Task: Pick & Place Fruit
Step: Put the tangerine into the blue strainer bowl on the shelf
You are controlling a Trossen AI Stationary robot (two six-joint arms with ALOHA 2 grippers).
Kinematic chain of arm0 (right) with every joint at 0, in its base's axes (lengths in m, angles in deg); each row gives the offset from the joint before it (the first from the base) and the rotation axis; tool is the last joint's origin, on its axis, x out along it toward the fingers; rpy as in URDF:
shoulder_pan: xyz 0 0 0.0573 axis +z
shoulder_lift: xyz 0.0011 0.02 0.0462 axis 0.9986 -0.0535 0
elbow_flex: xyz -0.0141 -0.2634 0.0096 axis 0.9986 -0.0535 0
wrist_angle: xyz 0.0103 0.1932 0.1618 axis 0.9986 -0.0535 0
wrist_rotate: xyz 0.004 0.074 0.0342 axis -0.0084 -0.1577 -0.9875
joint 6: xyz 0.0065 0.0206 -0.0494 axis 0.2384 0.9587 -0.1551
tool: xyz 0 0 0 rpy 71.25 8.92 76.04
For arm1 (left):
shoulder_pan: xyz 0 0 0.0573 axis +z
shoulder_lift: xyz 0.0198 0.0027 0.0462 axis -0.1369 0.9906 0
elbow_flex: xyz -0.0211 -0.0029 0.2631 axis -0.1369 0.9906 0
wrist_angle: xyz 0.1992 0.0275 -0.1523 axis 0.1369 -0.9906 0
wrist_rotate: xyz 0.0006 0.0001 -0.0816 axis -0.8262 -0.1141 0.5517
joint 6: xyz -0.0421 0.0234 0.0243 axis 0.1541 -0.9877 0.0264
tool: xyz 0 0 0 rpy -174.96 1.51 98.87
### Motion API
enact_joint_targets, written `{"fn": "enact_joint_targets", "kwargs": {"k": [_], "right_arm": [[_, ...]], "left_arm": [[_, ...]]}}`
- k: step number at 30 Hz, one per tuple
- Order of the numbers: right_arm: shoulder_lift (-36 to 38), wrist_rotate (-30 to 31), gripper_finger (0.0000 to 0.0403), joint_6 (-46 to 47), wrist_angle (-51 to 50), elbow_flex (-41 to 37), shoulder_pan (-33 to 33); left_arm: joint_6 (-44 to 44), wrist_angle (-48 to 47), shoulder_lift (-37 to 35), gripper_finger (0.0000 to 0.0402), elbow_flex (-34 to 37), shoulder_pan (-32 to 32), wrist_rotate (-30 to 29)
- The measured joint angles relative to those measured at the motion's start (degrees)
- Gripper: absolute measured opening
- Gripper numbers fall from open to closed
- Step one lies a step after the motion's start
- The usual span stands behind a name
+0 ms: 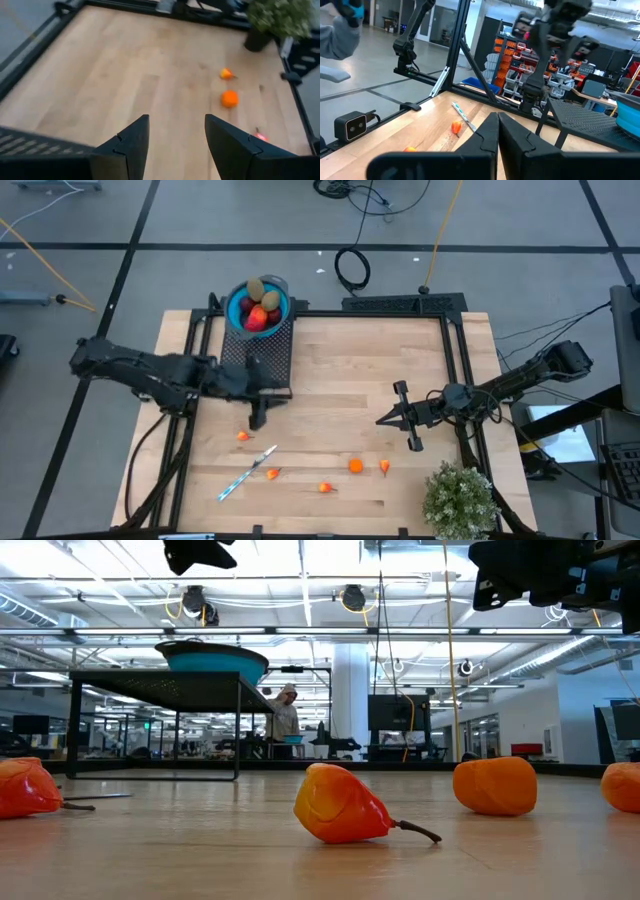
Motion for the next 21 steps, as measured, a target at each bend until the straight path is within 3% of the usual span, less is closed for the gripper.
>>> {"fn": "enact_joint_targets", "kwargs": {"k": [10, 21], "right_arm": [[0.0, 0.0, 0.0, 1.2, 0.0, 0.0, 0.0], [0.0, 0.1, 0.0, -0.5, -0.2, 0.0, 0.0]], "left_arm": [[-7.9, 14.1, 13.6, 0.0188, 0.0, -7.6, -0.4], [-12.9, 31.5, 27.6, 0.0188, 0.0, -8.6, -0.4]]}}
